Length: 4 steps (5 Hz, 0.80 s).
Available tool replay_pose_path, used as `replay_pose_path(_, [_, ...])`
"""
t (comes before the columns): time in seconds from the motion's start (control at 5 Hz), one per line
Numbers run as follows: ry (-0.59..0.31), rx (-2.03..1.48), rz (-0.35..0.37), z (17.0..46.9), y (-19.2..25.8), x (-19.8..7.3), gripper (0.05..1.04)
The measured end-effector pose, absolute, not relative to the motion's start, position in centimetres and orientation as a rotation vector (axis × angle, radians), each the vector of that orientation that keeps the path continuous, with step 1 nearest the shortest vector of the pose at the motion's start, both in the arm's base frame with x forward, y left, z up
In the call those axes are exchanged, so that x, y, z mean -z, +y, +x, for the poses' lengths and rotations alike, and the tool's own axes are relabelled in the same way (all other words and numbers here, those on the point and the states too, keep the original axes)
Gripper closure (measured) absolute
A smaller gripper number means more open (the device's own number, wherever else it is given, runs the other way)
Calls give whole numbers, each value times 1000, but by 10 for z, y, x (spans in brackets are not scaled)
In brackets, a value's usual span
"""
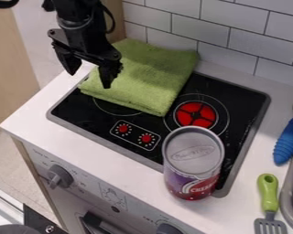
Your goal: Movio la lata al lado derecho de la tela verde
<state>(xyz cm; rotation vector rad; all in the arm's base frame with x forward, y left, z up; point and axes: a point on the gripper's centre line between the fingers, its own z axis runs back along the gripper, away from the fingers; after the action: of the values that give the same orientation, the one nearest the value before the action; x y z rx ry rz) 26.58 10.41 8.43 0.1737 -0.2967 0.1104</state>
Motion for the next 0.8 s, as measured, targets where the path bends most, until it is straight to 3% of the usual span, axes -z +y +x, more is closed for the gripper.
replay_pose_path(0.2, [-272,-106,157,261,101,-77,86])
replay_pose_path(0.6, [-246,83,18,211,72,-90,86])
replay_pose_path(0.8, [-192,98,-13,201,50,-90,86])
